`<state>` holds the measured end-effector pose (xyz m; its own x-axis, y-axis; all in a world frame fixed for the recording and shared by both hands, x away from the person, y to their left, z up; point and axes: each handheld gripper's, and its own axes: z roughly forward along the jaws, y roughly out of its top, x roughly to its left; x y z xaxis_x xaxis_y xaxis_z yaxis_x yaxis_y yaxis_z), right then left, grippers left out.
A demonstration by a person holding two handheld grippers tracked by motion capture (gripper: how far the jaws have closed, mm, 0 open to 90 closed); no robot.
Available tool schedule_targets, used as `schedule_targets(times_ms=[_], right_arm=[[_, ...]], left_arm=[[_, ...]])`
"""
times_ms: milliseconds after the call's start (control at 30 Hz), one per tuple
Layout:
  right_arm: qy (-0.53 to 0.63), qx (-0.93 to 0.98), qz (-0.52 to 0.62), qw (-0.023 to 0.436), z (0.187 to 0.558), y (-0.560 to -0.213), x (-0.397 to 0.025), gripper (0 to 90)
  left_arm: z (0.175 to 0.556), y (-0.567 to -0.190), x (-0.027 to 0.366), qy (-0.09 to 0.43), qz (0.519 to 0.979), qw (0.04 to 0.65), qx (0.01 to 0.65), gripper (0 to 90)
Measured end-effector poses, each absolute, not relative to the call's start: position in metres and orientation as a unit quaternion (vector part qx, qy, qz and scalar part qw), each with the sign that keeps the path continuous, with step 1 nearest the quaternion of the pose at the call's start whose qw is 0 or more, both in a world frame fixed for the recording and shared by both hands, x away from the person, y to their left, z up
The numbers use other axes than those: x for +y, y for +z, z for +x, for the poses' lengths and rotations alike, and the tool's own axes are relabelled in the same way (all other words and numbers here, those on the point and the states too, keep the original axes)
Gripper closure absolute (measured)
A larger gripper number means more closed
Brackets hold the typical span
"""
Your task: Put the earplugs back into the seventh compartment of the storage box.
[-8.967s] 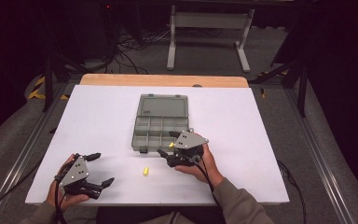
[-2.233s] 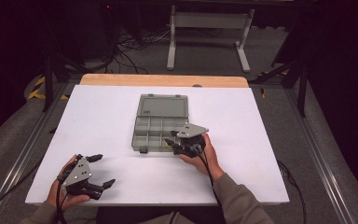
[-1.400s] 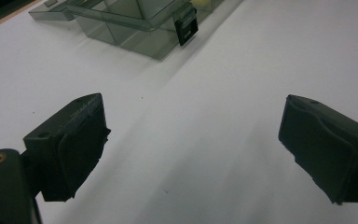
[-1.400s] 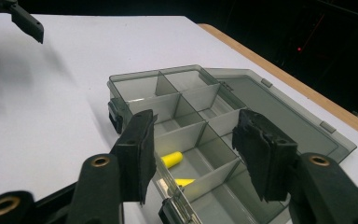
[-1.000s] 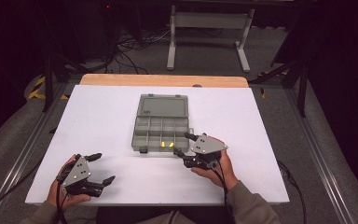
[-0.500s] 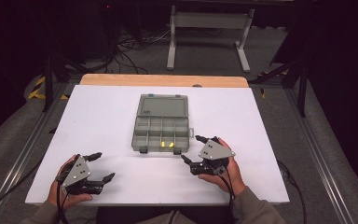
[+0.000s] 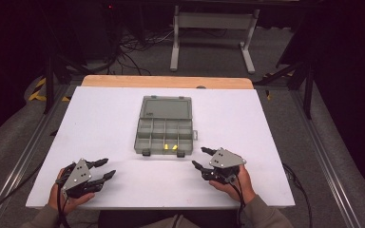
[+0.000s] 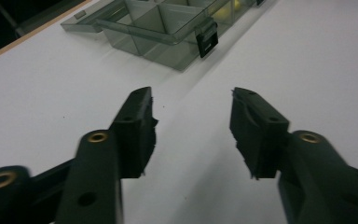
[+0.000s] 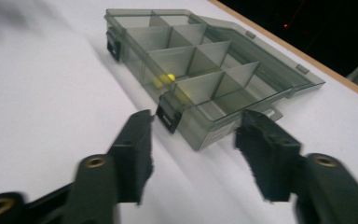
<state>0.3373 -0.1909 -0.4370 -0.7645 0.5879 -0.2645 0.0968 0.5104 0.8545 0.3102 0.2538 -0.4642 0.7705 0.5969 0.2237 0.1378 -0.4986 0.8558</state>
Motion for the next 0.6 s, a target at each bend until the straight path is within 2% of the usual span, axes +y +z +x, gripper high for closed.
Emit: schedule_targets(times_ms=[33, 67, 133, 167, 200, 233, 400, 500, 600], right_arm=[[0.448, 0.826, 0.208, 0.272, 0.3368, -0.4373, -0.1916, 53.3], [0.448, 0.826, 0.208, 0.272, 0.3368, -0.4373, -0.1916, 53.3], [0.447, 0.830, 0.205, 0.264, 0.3360, -0.4379, -0.1934, 64.5], [0.447, 0.830, 0.205, 0.264, 0.3360, -0.4379, -0.1934, 64.5], [0.447, 0.832, 0.204, 0.259, 0.3357, -0.4382, -0.1939, 68.7], [0.449, 0.833, 0.201, 0.252, 0.3358, -0.4386, -0.1945, 72.9], [0.442, 0.842, 0.196, 0.239, 0.3367, -0.4417, -0.1943, 84.8], [0.440, 0.845, 0.195, 0.232, 0.3381, -0.4428, -0.1942, 89.4], [0.436, 0.847, 0.196, 0.231, 0.3402, -0.4438, -0.1950, 90.0]], left_arm=[[0.3101, -0.4641, 0.2537, 0.254, 0.827, 0.450, 0.223, 58.7], [0.3102, -0.4639, 0.2539, 0.252, 0.827, 0.450, 0.222, 58.7], [0.3104, -0.4642, 0.2541, 0.249, 0.832, 0.444, 0.221, 67.8], [0.3104, -0.4642, 0.2541, 0.249, 0.832, 0.444, 0.221, 70.6], [0.3106, -0.4641, 0.2543, 0.247, 0.832, 0.445, 0.220, 70.6], [0.3106, -0.4639, 0.2545, 0.245, 0.833, 0.446, 0.219, 74.6], [0.3118, -0.4629, 0.2552, 0.245, 0.833, 0.446, 0.218, 87.4], [0.3136, -0.4628, 0.2565, 0.245, 0.835, 0.441, 0.220, 89.8], [0.3149, -0.4646, 0.2574, 0.242, 0.836, 0.438, 0.224, 89.9]])
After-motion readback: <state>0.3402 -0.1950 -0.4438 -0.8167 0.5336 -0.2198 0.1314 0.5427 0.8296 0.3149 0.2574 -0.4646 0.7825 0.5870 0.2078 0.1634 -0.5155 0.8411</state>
